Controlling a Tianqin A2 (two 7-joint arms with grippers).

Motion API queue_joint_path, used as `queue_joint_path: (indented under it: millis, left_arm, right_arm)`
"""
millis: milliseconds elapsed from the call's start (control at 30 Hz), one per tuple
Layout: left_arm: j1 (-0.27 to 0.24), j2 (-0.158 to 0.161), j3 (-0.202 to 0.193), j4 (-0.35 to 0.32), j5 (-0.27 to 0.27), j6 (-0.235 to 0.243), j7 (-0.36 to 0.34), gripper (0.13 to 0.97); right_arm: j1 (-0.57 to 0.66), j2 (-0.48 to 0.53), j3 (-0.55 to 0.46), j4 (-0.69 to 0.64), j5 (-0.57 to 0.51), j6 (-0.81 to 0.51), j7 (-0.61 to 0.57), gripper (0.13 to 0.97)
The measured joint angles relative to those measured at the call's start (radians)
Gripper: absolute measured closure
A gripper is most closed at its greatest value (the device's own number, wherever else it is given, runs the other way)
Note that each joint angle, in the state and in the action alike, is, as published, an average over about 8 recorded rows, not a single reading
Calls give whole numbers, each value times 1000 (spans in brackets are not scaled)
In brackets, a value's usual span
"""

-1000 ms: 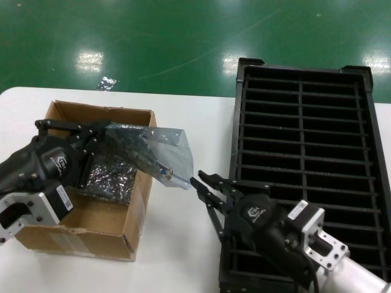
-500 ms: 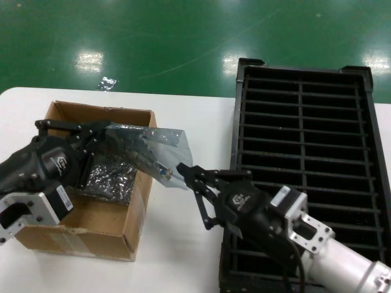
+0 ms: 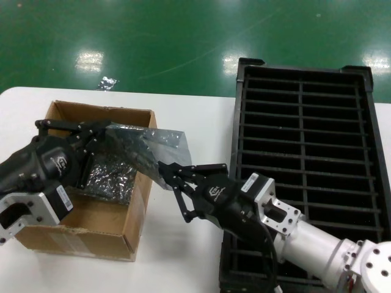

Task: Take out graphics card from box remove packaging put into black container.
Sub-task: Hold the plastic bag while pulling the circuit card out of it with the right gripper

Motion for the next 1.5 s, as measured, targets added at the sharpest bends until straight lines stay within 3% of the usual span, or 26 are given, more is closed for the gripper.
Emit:
queue_joint_path:
  millis: [367, 767, 1033, 1367, 1500]
  left_arm:
    - [0, 0, 0, 0, 0, 0, 0, 958]
    - [0, 0, 0, 0, 0, 0, 0, 958]
    - [0, 0, 0, 0, 0, 0, 0, 958]
    - [0, 0, 0, 0, 0, 0, 0, 958]
    - [0, 0, 0, 0, 0, 0, 0, 958]
  right_arm:
    - [34, -25, -3, -54, -14, -20, -65, 956]
    - [23, -26, -1, -33, -17, -37, -109, 895]
    - [36, -50, -11, -46, -25, -30, -98, 768]
    - [47, -88, -15, -77, -30, -7, -85, 768]
    - [47, -99, -14, -83, -33, 7, -77, 572]
